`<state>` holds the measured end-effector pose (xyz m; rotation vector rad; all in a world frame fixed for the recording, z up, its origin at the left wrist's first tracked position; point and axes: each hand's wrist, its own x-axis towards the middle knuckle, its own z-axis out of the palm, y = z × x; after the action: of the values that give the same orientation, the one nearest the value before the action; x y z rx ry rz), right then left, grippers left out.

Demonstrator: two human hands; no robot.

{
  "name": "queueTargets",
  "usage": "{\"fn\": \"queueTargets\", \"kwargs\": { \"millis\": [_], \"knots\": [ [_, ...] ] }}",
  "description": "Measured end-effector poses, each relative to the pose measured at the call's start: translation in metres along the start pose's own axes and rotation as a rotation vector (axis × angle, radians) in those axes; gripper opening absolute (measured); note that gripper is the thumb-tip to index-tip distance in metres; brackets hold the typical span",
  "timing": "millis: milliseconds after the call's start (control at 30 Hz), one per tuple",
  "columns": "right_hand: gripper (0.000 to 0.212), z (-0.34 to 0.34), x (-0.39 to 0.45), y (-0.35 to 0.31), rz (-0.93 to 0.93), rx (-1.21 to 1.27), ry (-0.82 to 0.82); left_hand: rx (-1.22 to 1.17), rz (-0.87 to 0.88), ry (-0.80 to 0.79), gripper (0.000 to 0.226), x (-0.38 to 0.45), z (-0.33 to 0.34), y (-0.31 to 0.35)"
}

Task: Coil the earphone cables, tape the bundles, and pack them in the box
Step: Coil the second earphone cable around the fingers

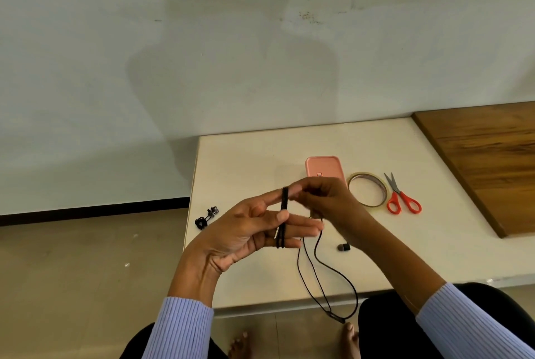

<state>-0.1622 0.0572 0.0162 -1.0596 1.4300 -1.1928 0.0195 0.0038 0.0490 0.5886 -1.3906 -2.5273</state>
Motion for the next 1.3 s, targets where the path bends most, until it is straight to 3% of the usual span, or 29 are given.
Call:
{"fn": "queueTargets", "kwargs": {
  "millis": [100, 200, 300, 400, 533, 733, 900, 1300],
  "knots": [
    [0.025, 0.013, -0.005, 0.006, 0.106, -0.06, -0.03, -0.128, 0.09, 0.16, 0.052, 0.009, 0.002, -0.002],
    [0.01, 0.025, -0.008, 0.006, 0.083, -0.2, -0.056, -0.198, 0.225, 0.373, 0.055, 0.017, -0.003, -0.004],
    [0.012, 0.031, -0.005, 0.011, -0.028, -0.377, -0.079, -0.026, 0.266, 0.583, 0.061, 0.022, -0.01, -0.008],
    [0.014, 0.028, -0.001, 0.014, -0.227, -0.687, -0.063, 0.293, 0.182, 0.674, 0.058, 0.026, -0.011, -0.015],
    [0.011, 0.016, 0.002, 0.007, -0.418, -0.907, -0.066, 0.59, -0.016, 0.609, 0.065, 0.024, -0.017, -0.021],
    [0.01, -0.011, 0.01, -0.004, -0.522, -0.82, 0.059, 0.262, -0.143, 0.337, 0.065, 0.011, -0.011, -0.013],
    [0.008, -0.012, 0.011, -0.002, -0.455, -0.651, 0.147, 0.24, -0.209, 0.136, 0.057, 0.008, -0.001, -0.009],
    [0.008, -0.014, 0.009, -0.001, -0.222, -0.38, 0.083, 0.076, -0.139, -0.07, 0.048, 0.002, -0.002, 0.0]
  ]
}}
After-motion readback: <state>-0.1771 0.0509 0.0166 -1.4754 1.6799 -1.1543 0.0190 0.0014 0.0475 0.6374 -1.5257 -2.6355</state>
